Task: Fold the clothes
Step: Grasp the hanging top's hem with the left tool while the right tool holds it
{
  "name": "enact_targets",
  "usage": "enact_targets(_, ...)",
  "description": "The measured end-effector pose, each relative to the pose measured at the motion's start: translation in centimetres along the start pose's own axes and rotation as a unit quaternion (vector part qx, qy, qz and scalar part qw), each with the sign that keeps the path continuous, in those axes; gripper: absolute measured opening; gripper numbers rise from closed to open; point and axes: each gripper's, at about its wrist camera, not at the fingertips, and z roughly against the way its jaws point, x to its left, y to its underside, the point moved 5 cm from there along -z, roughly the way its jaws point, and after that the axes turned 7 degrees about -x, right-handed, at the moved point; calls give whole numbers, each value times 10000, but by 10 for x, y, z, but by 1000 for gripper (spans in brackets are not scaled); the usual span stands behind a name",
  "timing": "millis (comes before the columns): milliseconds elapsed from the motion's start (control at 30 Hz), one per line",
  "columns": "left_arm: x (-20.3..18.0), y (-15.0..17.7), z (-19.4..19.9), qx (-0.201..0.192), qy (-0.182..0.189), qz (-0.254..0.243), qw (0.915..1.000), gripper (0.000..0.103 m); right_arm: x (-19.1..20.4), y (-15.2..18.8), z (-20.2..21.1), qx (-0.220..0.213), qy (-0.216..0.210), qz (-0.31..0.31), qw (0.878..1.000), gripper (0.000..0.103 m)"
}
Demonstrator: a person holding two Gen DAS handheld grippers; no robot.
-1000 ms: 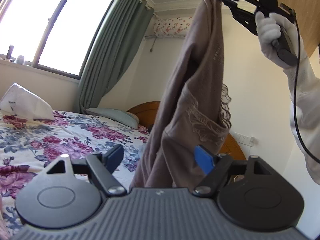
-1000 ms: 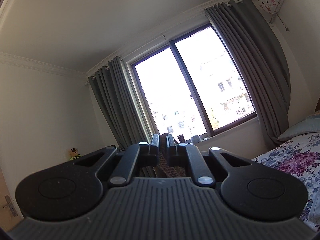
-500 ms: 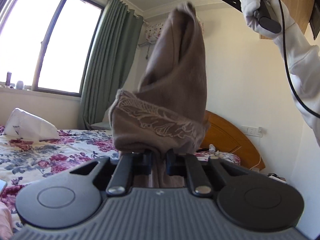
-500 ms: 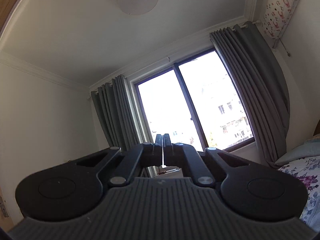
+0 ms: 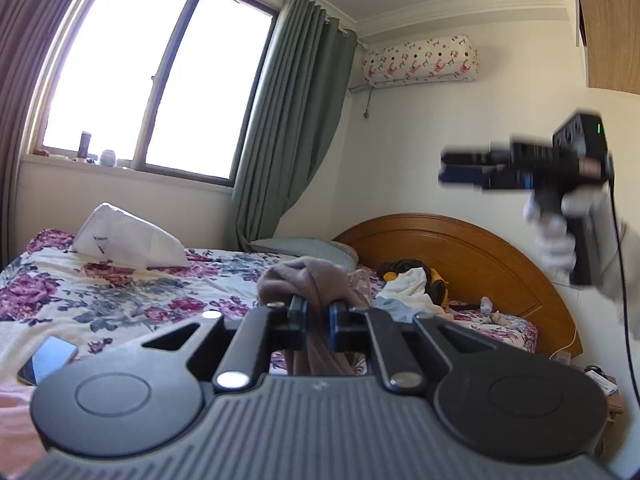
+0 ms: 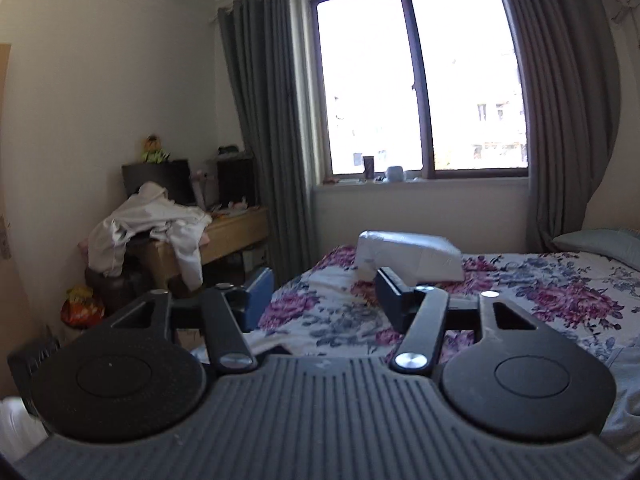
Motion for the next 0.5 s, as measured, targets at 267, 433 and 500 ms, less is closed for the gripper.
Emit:
enact_targets(267,19,12,21,323,-566,136,9978,9,-31,203,-55,1848,411,342,9813,84)
enact_targets(433,26,18,32,542,-830,167,9949,9,-17,257,-62,2151,32,427,9756,84)
enact_targets(500,30,18,31,585,-936,190,9937,9,-22,256,-63,2122,-83,358,9765,83)
